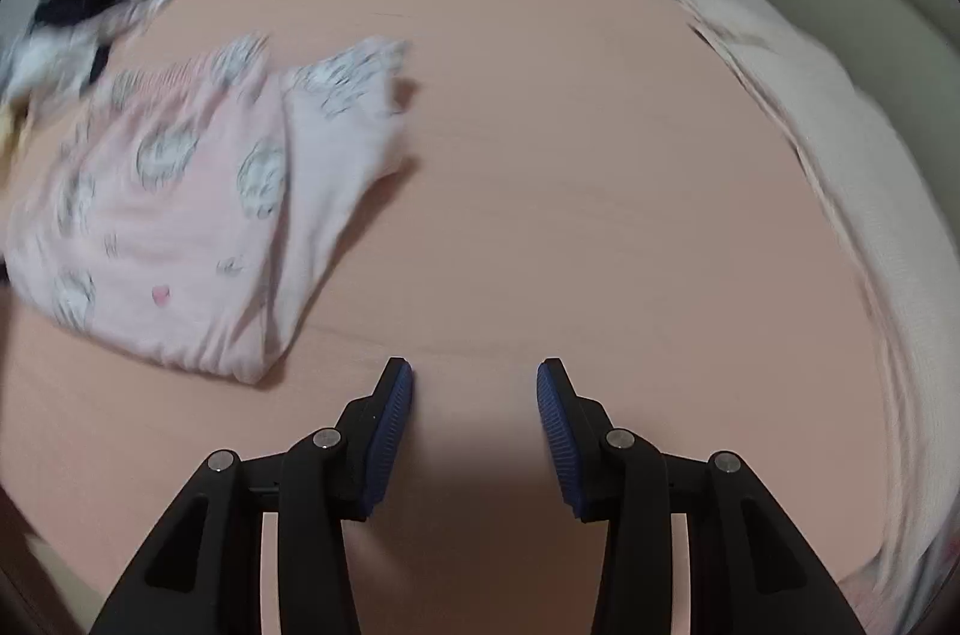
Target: Fold clothes
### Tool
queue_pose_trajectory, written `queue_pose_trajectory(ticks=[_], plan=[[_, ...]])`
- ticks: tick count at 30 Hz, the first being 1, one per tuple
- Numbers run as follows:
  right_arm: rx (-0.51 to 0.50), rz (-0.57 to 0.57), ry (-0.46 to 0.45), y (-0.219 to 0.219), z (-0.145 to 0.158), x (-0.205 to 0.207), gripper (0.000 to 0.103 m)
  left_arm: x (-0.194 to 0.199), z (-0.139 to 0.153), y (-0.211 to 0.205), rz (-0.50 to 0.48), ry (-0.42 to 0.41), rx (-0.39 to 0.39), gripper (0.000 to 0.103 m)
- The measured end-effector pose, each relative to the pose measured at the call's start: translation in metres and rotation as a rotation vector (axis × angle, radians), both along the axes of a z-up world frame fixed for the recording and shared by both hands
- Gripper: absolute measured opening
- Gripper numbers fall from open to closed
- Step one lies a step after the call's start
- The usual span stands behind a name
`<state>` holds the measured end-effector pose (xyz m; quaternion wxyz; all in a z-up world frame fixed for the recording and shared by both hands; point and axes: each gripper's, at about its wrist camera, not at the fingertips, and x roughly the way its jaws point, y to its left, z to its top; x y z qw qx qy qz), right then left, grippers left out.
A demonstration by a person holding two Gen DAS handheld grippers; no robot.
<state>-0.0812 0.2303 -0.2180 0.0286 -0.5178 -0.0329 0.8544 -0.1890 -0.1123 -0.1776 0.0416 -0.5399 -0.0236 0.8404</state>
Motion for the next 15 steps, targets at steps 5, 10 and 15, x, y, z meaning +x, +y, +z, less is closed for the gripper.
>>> queue_pose_trajectory(ticks=[5,10,15], plan=[[-0.092,0.118,0.081,-0.039,0.019,0.005,0.042,-0.006,-0.004,0.02,-0.048,0.008,-0.003,0.053],[-0.036,0.158,0.013,-0.057,0.002,-0.004,0.042,-0.008,-0.008,0.012,0.045,0.007,-0.137,0.053],[0.054,0.07,-0.012,-0.046,0.004,-0.001,0.046,-0.008,0.011,0.016,0.016,0.109,0.013,0.053]])
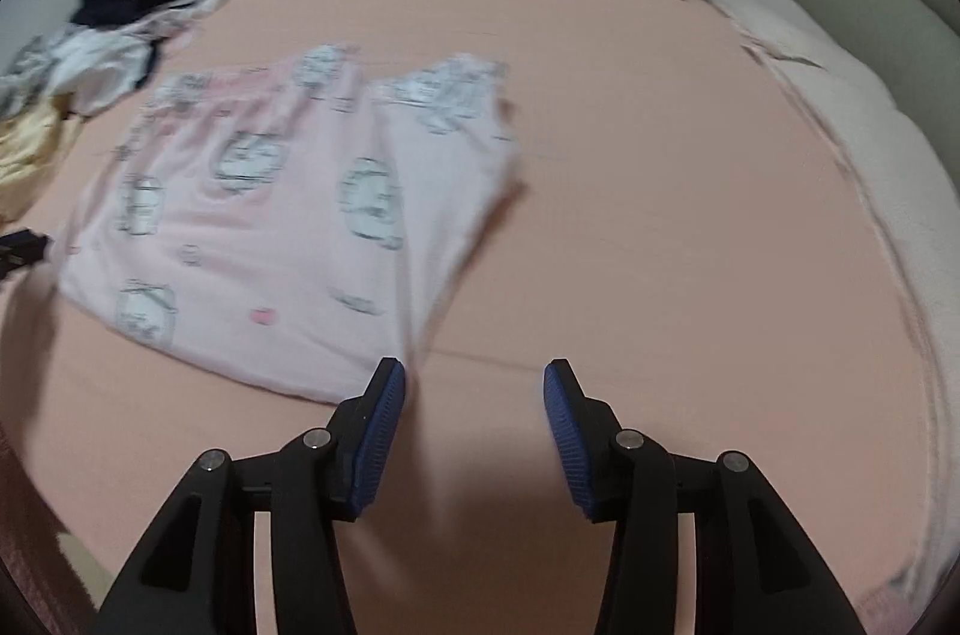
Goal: Fold clothes
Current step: 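Grasp the folded pants bundle edge with the right tool and lift it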
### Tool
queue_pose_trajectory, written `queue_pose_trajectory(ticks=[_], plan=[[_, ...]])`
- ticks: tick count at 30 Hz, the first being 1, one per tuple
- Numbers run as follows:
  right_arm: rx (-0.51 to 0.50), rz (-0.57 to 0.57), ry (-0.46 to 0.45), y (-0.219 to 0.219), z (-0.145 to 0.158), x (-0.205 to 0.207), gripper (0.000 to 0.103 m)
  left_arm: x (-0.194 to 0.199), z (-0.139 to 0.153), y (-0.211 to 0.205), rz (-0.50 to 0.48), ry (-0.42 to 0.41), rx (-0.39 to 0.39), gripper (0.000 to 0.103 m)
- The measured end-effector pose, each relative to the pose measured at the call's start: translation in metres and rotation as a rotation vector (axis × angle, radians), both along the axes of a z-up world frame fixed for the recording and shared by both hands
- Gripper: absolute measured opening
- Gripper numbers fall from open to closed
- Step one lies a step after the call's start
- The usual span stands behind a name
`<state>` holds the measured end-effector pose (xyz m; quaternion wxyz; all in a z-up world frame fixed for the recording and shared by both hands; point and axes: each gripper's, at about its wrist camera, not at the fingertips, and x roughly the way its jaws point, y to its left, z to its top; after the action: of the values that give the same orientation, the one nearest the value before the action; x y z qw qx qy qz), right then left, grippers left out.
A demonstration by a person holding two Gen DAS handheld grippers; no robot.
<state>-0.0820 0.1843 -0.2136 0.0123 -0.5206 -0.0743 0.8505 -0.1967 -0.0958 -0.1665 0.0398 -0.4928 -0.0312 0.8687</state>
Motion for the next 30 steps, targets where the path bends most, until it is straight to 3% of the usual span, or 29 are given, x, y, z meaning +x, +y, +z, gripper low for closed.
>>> queue_pose_trajectory(ticks=[3,5,7,8,10,11,12,16,19,22,25,26,28,30], plan=[[-0.047,0.006,0.032,-0.003,0.01,0.006,0.046,-0.011,-0.008,0.01,-0.057,-0.004,0.002,0.053],[-0.095,0.021,0.043,-0.006,0.014,0.008,0.046,-0.01,-0.022,0.009,-0.04,-0.053,-0.074,0.055],[-0.025,0.026,0.005,-0.013,0.005,0.003,0.046,-0.005,-0.033,0.0,-0.001,-0.086,-0.128,0.056],[-0.001,0.014,-0.009,-0.012,0.001,0.003,0.046,-0.004,-0.03,-0.004,0.035,-0.078,-0.141,0.056],[0.005,-0.06,-0.015,0.002,-0.001,0.009,0.046,-0.002,-0.023,-0.01,0.117,-0.033,-0.241,0.055],[-0.015,-0.105,-0.005,0.005,0.007,0.006,0.046,0.0,-0.018,-0.011,0.118,0.004,-0.242,0.055],[-0.038,-0.124,0.013,0.006,0.015,0.006,0.046,0.0,-0.013,-0.012,0.109,0.023,-0.198,0.055],[-0.114,-0.014,0.115,-0.017,0.037,0.014,0.046,-0.009,-0.012,-0.005,0.021,0.047,-0.001,0.056],[-0.093,0.074,0.072,-0.028,0.019,-0.003,0.046,-0.026,-0.032,0.005,-0.046,0.005,-0.007,0.056],[-0.025,0.051,0.025,-0.017,-0.007,-0.017,0.049,-0.028,-0.042,-0.013,0.055,-0.043,0.008,0.056],[-0.021,-0.057,0.031,0.004,-0.002,-0.012,0.055,-0.031,-0.045,-0.05,0.198,-0.054,0.039,0.055],[-0.008,-0.085,0.029,0.01,0.0,-0.012,0.055,-0.033,-0.045,-0.058,0.211,-0.042,0.077,0.055],[-0.086,-0.109,0.039,0.024,0.008,-0.014,0.056,-0.038,-0.042,-0.069,0.208,-0.023,0.247,0.055],[-0.264,-0.127,0.022,0.04,0.011,-0.028,0.058,-0.047,-0.041,-0.068,0.152,-0.033,0.404,0.055]])
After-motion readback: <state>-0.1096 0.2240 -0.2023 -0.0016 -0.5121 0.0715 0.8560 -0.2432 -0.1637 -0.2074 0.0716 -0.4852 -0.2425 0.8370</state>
